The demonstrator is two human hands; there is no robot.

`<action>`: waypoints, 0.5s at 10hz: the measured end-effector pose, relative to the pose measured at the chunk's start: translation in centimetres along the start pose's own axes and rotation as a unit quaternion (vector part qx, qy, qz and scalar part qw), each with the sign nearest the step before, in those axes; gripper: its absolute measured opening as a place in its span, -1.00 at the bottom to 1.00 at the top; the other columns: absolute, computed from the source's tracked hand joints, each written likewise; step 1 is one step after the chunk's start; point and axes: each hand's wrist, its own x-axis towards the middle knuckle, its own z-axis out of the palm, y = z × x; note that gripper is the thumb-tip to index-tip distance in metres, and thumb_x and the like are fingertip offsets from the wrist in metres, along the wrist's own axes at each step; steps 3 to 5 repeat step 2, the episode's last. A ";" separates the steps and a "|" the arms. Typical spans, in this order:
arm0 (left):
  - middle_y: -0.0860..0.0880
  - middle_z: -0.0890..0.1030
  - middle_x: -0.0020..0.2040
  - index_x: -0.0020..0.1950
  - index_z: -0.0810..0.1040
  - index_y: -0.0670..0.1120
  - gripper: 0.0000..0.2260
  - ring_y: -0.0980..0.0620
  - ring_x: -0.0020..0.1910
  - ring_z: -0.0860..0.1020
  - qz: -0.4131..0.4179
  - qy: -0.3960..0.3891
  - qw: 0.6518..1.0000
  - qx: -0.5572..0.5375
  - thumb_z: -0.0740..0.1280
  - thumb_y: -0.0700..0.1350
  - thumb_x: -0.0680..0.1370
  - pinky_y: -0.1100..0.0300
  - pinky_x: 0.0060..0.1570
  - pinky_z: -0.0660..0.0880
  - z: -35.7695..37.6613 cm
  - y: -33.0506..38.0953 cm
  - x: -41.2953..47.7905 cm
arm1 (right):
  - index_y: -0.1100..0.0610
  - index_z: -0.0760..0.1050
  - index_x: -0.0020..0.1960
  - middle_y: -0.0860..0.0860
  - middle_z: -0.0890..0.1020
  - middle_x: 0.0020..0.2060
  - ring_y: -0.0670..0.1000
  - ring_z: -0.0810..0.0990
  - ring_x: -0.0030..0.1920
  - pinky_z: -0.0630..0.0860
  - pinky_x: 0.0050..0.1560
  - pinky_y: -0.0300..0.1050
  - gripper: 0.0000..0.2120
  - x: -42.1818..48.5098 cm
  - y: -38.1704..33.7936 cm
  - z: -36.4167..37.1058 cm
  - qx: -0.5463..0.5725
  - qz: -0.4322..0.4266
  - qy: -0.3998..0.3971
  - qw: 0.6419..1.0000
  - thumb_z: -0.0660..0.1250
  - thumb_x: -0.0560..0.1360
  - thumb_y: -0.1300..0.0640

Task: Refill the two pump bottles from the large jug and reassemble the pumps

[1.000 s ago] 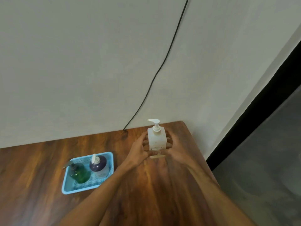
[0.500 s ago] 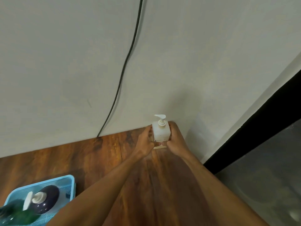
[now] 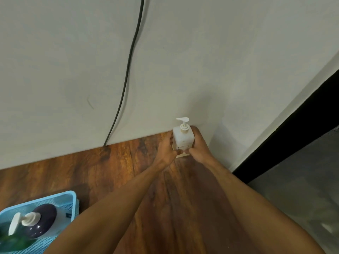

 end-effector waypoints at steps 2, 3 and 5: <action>-0.12 0.25 0.60 0.66 0.01 -0.15 -0.03 -0.09 0.54 0.30 -0.014 -0.002 0.999 0.039 0.53 -0.36 0.41 0.49 0.28 0.31 -2.8 1.3 -2.8 | -0.39 0.33 0.25 -0.20 0.55 0.23 -0.11 0.58 0.23 0.63 0.12 0.05 -0.14 -3.3 -2.2 -1.2 0.085 0.018 -0.011 0.996 0.50 0.09 0.18; -0.12 0.25 0.60 0.66 0.01 -0.15 -0.03 -0.09 0.54 0.30 -0.014 -0.002 0.999 0.039 0.53 -0.36 0.41 0.49 0.28 0.31 -2.8 1.3 -2.8 | -0.39 0.33 0.25 -0.20 0.55 0.23 -0.11 0.58 0.23 0.63 0.12 0.05 -0.14 -3.3 -2.2 -1.2 0.085 0.018 -0.011 0.996 0.50 0.09 0.18; -0.12 0.25 0.60 0.66 0.01 -0.15 -0.03 -0.09 0.54 0.30 -0.014 -0.002 0.999 0.039 0.53 -0.36 0.41 0.49 0.28 0.31 -2.8 1.3 -2.8 | -0.39 0.33 0.25 -0.20 0.55 0.23 -0.11 0.58 0.23 0.63 0.12 0.05 -0.14 -3.3 -2.2 -1.2 0.085 0.018 -0.011 0.996 0.50 0.09 0.18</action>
